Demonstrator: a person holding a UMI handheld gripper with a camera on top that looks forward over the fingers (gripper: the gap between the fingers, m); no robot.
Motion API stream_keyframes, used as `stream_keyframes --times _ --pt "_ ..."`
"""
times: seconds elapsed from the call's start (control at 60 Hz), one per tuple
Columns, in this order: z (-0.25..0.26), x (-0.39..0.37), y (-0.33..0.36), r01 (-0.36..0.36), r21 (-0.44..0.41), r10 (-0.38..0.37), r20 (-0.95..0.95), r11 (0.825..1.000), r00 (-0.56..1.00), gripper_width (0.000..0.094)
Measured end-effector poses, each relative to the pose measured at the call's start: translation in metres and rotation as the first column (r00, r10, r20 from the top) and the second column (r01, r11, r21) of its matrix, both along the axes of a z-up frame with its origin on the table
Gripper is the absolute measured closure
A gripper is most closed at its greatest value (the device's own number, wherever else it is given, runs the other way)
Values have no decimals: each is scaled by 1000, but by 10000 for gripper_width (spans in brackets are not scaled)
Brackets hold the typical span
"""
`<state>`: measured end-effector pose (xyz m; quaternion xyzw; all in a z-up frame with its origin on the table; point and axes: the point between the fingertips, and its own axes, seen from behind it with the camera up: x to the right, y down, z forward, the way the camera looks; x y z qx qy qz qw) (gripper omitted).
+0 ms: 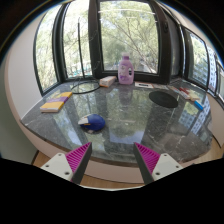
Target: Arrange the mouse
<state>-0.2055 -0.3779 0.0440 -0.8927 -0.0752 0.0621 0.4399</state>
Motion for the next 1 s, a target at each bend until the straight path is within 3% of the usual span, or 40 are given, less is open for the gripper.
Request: stream_keyframes --times 0.15,0.417,0.8,0.9,1.0 --pt "-27 -42 57 -13 47 11 27 999 1000 83" --pt "-54 -80 118 -43 51 37 101 998 994 95" --pt "-56 -85 190 38 35 -41 84 999 996 106" --pt "-58 -91 197 41 22 -43 57 999 997 219" --pt "-59 -97 200 33 18 -34 61 999 998 430"
